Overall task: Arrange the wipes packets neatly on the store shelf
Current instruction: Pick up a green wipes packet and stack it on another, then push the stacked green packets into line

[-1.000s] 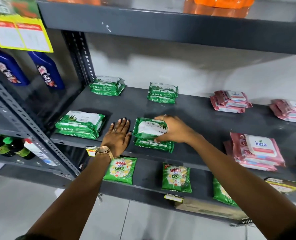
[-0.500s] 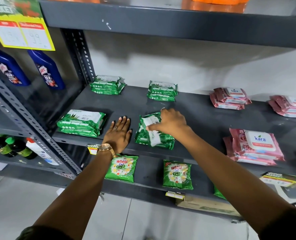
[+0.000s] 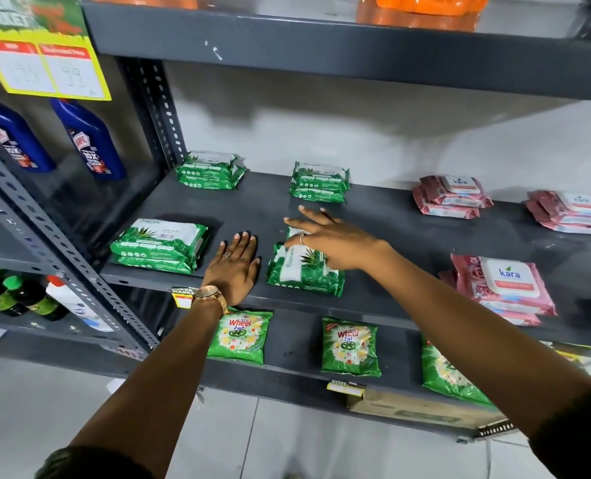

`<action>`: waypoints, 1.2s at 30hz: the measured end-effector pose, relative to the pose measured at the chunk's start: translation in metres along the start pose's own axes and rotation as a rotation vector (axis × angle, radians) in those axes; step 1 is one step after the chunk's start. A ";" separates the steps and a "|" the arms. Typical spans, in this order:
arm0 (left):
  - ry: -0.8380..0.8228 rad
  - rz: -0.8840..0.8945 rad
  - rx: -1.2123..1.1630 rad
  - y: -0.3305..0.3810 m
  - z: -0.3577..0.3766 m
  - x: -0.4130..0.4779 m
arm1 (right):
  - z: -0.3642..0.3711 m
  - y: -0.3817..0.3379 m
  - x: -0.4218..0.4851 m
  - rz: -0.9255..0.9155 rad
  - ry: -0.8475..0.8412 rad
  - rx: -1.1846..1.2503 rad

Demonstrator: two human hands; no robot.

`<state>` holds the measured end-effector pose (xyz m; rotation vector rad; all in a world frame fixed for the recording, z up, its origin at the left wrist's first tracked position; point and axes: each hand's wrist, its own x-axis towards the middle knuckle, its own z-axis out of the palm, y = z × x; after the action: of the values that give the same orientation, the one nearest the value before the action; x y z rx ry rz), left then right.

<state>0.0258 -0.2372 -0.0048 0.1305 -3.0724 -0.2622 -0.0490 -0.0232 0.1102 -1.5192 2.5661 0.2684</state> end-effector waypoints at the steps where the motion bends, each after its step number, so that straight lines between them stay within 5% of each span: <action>1: 0.000 0.001 0.006 0.000 0.000 0.000 | -0.001 0.002 0.000 0.044 -0.039 0.032; 8: 0.008 -0.006 0.002 0.000 0.000 -0.001 | 0.003 -0.008 -0.001 0.240 0.011 0.129; 24: -0.054 -0.018 -0.031 -0.002 -0.002 0.002 | 0.006 -0.024 -0.008 0.294 -0.010 0.187; 27: -0.097 -0.140 -0.339 0.006 -0.014 0.009 | 0.008 -0.024 -0.015 0.319 -0.010 0.202; 30: 0.181 -0.329 -0.705 0.031 -0.036 0.011 | 0.010 -0.018 -0.032 0.399 0.084 0.292; 32: 0.302 -0.231 -0.667 0.058 -0.050 0.007 | 0.013 -0.010 -0.051 0.493 0.233 0.381; 36: 0.247 0.114 -0.312 0.111 -0.058 -0.001 | 0.027 0.019 -0.103 0.740 0.389 0.402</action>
<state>0.0220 -0.1374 0.0709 -0.0250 -2.7411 -0.6578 -0.0154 0.0790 0.1075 -0.4804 3.1228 -0.4937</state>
